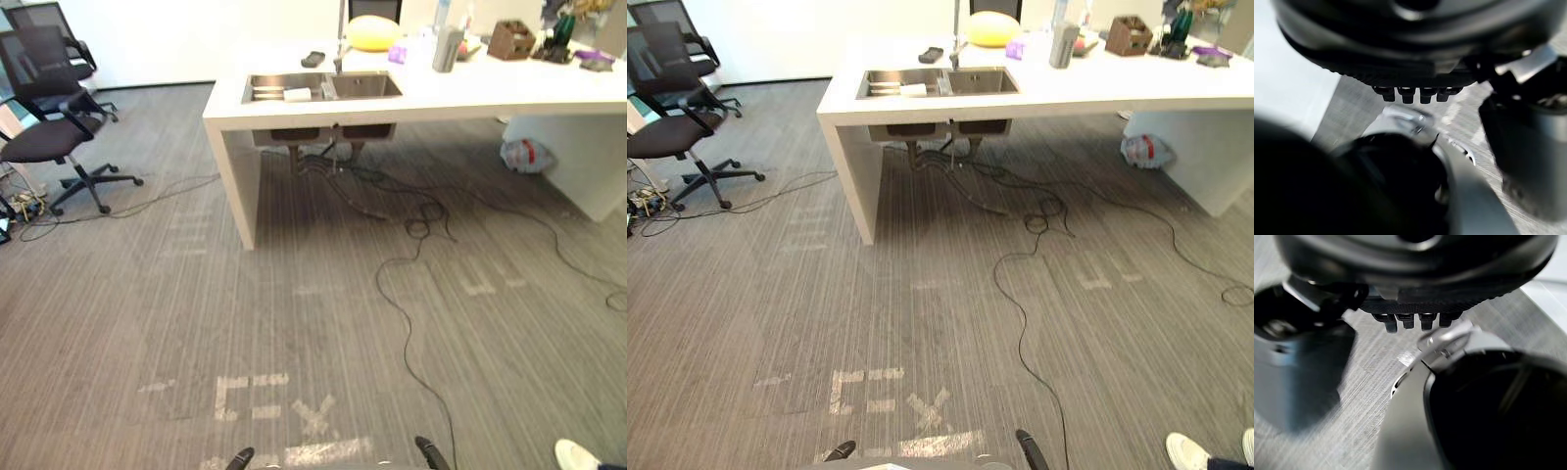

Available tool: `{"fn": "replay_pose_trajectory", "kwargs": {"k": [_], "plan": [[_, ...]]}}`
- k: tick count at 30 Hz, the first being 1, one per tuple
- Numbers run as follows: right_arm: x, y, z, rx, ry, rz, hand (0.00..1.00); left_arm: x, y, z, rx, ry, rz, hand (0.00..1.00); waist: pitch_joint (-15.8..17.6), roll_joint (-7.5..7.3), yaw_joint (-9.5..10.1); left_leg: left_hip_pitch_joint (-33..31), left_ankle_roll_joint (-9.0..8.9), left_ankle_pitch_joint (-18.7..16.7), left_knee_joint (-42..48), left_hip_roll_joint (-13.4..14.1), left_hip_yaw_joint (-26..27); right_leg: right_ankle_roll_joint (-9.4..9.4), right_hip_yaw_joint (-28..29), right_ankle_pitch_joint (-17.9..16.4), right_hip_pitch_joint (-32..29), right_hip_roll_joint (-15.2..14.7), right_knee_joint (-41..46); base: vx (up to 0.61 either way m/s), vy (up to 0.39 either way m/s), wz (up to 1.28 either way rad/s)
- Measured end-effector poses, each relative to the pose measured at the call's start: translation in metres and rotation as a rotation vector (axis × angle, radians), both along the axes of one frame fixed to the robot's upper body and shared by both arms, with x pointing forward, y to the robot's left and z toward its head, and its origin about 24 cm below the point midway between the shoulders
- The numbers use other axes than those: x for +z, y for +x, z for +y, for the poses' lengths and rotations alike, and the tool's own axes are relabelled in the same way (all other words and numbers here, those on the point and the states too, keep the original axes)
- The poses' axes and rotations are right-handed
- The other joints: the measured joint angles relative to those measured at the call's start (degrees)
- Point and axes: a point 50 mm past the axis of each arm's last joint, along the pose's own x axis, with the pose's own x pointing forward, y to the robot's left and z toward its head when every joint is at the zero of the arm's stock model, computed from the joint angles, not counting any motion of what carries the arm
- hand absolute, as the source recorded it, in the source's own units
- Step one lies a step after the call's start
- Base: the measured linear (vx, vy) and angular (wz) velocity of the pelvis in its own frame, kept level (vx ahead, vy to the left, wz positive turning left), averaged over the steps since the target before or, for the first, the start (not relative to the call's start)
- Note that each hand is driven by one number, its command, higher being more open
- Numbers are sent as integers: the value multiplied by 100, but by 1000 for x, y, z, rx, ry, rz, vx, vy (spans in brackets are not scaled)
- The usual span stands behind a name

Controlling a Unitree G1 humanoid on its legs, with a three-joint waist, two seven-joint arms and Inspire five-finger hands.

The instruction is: Walk over to the sink, pick up the cup, carry it to the dishwasher, place the cup inside the dishwasher, then close the dishwasher door

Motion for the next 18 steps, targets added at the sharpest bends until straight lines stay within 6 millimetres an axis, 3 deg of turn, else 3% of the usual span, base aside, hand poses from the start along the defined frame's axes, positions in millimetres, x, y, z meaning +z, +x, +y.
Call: {"fn": "replay_pose_trajectory", "kwargs": {"k": [3,5,8,12,14,18], "plan": [[3,25,-5,27,-25,-62,100,3,28,0,-39,-10,-63,100,133,40,-22,49,-34,123,-206,-43,21,38,-28,91,22,4,-135,34,8,0],[11,68,-4,44,-52,-173,100,6,51,-1,-127,-11,-89,100,341,86,-64,52,-88,158,-228,-54,40,93,-31,155,17,-8,-170,-30,5,-6],[23,102,-6,19,-73,-290,100,8,62,-5,-187,-7,-116,100,418,144,-93,71,-206,256,-362,-126,-57,150,-150,200,57,-69,-247,-37,15,16],[33,123,-8,19,-79,-375,100,8,67,-7,-241,29,-168,100,457,142,-76,138,-194,280,-412,-188,-185,194,-326,195,190,-124,-310,-36,18,26],[38,132,-8,30,-76,-415,100,13,82,-6,-262,74,-260,100,536,132,-81,76,-99,378,-525,-219,-248,197,-394,195,106,-137,-311,-58,11,15],[37,127,-9,88,-105,-405,100,24,113,-16,-265,110,-397,100,637,115,-89,-42,7,529,-689,-269,-411,180,-568,221,9,-164,-316,-14,11,22]]}}
